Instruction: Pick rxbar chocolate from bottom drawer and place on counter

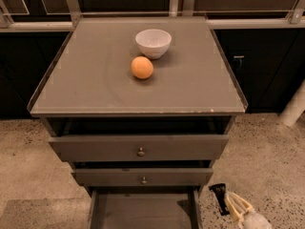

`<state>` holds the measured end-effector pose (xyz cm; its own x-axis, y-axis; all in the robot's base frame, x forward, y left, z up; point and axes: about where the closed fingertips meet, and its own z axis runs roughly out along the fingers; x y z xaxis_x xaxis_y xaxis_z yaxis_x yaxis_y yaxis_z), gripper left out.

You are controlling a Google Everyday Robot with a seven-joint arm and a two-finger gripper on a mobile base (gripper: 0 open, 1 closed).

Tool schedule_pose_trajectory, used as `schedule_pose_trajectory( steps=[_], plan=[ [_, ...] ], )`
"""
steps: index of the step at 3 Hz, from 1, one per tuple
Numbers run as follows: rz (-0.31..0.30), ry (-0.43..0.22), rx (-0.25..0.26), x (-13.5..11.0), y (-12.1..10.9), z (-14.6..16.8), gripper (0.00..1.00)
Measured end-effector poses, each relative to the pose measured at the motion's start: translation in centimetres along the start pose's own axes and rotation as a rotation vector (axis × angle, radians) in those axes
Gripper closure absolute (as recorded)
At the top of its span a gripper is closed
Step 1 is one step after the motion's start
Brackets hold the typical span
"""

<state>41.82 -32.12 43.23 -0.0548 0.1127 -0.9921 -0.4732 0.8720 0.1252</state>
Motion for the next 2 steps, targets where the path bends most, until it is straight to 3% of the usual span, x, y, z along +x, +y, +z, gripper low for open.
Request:
schedule_pose_trajectory(
  steps=[2],
  plan=[
    [-0.293, -0.113, -0.036, -16.0, 6.0, 1.6, 1.0]
  ],
)
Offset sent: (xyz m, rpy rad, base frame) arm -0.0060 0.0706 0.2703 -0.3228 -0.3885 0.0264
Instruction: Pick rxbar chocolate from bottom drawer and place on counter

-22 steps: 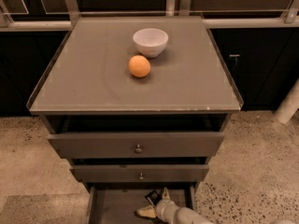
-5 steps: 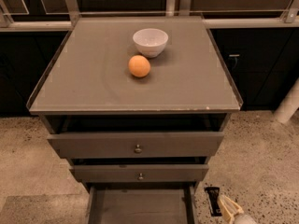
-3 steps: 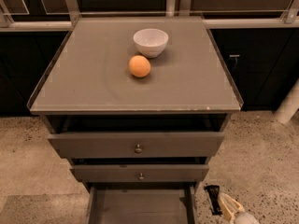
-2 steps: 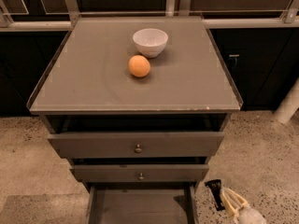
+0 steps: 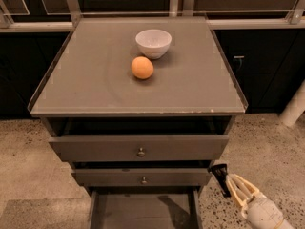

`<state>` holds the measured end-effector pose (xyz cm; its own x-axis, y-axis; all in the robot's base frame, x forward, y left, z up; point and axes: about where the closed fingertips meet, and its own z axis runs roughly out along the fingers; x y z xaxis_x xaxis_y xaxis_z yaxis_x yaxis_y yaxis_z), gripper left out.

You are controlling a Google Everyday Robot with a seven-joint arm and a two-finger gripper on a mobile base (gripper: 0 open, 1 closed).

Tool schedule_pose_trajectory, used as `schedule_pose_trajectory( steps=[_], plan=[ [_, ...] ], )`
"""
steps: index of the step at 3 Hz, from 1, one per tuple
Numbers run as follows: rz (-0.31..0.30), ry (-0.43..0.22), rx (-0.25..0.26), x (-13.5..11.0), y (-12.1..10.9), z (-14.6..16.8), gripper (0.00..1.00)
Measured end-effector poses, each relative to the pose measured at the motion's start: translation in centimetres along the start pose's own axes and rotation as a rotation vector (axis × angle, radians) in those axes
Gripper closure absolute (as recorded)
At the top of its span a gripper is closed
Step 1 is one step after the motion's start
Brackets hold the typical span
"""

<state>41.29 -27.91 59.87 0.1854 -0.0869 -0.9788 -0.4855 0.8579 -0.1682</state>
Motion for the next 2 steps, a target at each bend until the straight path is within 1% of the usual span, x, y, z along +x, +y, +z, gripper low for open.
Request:
schedule_pose_trajectory(
  steps=[1, 2],
  plan=[
    [-0.121, -0.089, -0.034, -8.03, 0.59, 2.99, 1.0],
    [-0.121, -0.089, -0.034, -8.03, 0.59, 2.99, 1.0]
  ],
)
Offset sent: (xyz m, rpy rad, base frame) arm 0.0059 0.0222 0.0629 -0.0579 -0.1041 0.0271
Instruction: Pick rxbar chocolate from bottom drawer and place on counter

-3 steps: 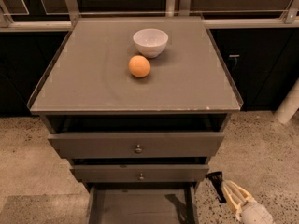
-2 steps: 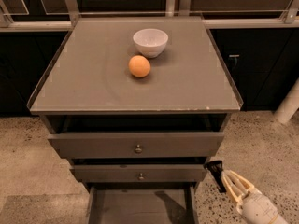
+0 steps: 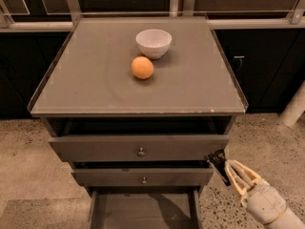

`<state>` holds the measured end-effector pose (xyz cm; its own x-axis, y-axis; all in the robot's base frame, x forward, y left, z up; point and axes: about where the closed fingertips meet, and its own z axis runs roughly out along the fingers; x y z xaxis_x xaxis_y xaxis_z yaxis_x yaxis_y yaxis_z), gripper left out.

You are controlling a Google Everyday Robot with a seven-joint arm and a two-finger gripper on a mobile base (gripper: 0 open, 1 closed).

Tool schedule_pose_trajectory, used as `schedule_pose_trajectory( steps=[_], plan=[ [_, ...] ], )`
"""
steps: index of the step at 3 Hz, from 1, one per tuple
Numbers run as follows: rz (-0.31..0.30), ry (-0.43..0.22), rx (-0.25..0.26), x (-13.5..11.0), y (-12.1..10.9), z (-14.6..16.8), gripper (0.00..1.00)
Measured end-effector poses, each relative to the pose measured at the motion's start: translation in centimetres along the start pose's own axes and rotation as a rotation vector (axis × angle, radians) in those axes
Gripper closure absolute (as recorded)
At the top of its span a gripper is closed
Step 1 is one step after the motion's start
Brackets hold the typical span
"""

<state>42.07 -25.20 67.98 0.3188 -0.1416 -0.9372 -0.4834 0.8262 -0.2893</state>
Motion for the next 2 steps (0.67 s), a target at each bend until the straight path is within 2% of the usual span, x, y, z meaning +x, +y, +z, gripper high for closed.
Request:
schedule_pose_trajectory(
  steps=[1, 2],
  plan=[
    [-0.094, 0.0, -0.004, -3.3, -1.1, 0.4, 1.0],
    [-0.257, -0.02, -0.011, -10.4, -2.8, 1.8, 1.0]
  ],
)
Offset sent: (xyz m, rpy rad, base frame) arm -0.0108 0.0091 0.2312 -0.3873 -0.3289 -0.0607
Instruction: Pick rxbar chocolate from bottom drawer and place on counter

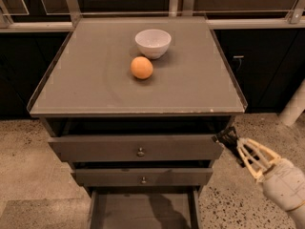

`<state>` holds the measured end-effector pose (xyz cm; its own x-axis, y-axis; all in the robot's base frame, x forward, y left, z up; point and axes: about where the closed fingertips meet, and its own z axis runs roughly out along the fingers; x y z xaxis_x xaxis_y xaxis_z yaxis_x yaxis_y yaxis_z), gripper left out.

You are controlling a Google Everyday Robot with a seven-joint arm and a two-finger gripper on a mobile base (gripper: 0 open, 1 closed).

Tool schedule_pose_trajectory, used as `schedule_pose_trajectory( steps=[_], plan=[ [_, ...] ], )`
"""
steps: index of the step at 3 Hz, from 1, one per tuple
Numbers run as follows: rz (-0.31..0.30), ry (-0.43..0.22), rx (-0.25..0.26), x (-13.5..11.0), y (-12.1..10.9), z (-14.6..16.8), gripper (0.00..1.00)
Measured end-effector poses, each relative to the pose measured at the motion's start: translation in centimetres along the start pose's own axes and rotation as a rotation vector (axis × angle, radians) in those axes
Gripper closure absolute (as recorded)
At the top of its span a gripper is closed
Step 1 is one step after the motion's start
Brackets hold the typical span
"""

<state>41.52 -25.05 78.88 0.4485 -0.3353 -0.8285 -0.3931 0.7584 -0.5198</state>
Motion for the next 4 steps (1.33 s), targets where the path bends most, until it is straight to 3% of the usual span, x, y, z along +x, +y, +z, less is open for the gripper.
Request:
schedule_pose_trajectory(
  steps=[1, 2, 3, 4],
  plan=[
    [-0.173, -0.051, -0.002, -7.3, -3.6, 2.5, 1.0],
    [-0.3, -0.116, -0.02, -12.8, -6.3, 5.9, 1.0],
    [-0.379, -0.167, -0.061, -15.9, -7.9, 10.3, 1.0],
    [-0.409, -0.219, -0.104, -16.6, -9.2, 14.7, 1.0]
  ],
)
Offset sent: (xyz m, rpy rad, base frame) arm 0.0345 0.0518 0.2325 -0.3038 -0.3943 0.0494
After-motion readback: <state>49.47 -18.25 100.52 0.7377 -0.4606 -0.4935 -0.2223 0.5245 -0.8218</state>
